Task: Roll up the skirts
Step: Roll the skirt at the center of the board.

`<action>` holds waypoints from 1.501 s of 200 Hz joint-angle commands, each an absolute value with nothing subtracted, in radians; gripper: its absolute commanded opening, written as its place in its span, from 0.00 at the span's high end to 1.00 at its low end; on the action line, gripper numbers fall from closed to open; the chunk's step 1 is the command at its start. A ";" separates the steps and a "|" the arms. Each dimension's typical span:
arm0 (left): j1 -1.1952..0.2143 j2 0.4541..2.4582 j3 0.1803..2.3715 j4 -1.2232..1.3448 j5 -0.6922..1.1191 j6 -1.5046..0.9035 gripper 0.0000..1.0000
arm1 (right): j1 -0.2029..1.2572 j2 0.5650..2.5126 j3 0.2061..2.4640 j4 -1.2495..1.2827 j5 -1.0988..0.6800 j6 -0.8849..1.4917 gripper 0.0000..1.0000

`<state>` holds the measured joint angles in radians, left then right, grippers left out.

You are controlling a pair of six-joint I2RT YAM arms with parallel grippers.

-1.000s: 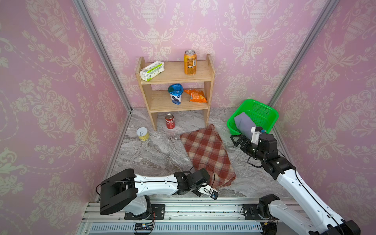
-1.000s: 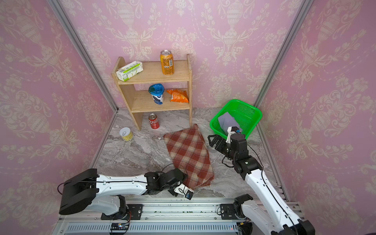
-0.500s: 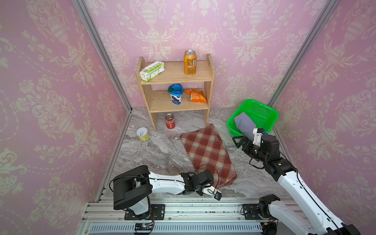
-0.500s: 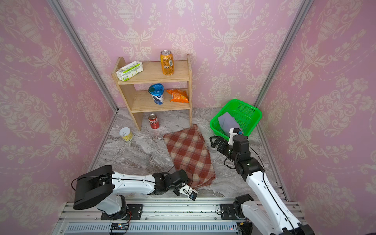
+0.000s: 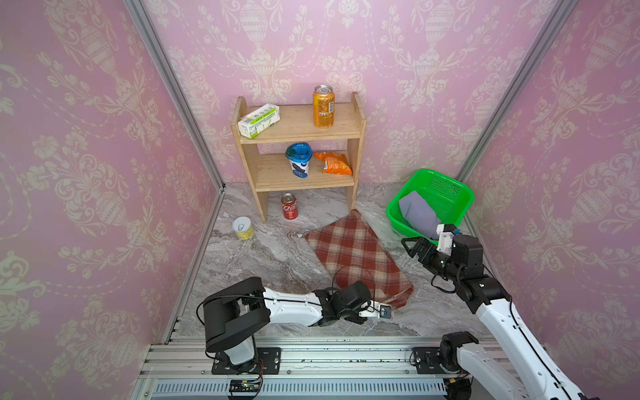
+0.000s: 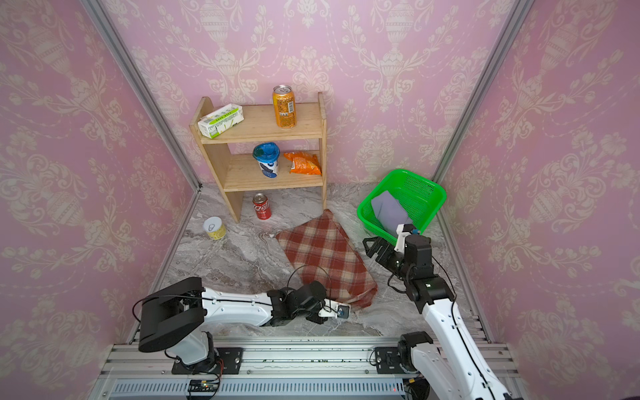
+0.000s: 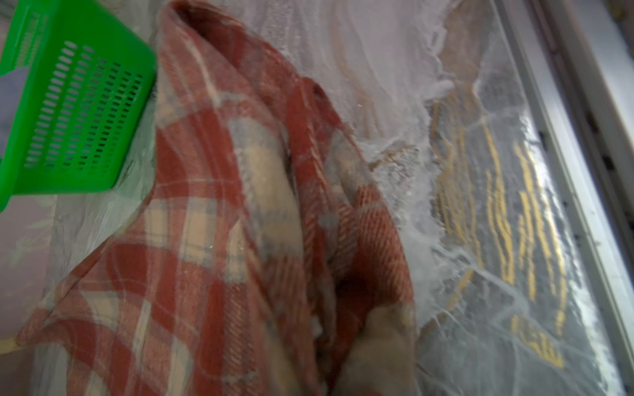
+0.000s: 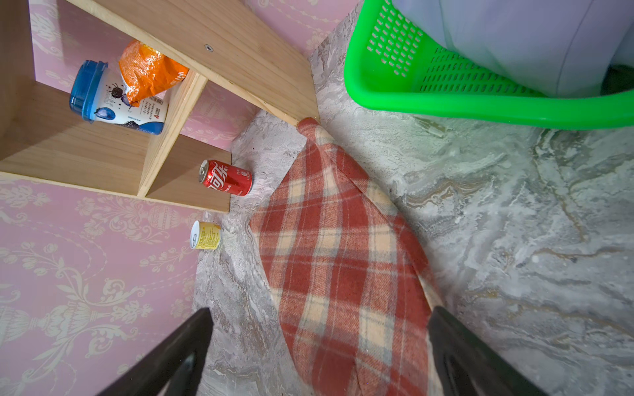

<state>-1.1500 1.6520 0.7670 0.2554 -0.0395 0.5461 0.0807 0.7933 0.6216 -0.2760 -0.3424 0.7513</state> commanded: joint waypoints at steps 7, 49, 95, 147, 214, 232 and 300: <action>-1.012 1.620 0.713 0.524 0.049 0.056 1.00 | 0.048 0.757 0.573 -0.306 -0.448 0.724 0.03; -0.884 1.668 0.585 0.822 0.032 -0.383 1.00 | 0.044 0.749 0.558 -0.354 -0.501 0.704 0.06; -0.797 1.721 0.516 0.955 0.042 -0.716 1.00 | 0.048 0.787 0.535 -0.342 -0.600 0.720 0.08; -0.723 1.766 0.482 0.981 0.119 -0.984 1.00 | 0.204 0.866 0.425 -0.162 -0.608 0.823 0.01; -0.719 1.693 0.544 0.789 0.238 -0.994 1.00 | 0.343 1.124 0.315 0.314 -0.483 1.021 0.00; -0.718 1.686 0.542 0.767 0.251 -1.004 1.00 | 0.385 1.227 0.318 0.414 -0.450 1.064 0.00; -0.719 1.660 0.530 0.716 0.304 -1.039 1.00 | 0.426 1.513 0.349 0.645 -0.343 1.159 0.00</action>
<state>-0.7227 1.6787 0.5282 0.7673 0.2443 -1.0008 0.4225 1.4528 0.3370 0.6224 -0.4332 1.1271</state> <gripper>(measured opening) 0.109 0.998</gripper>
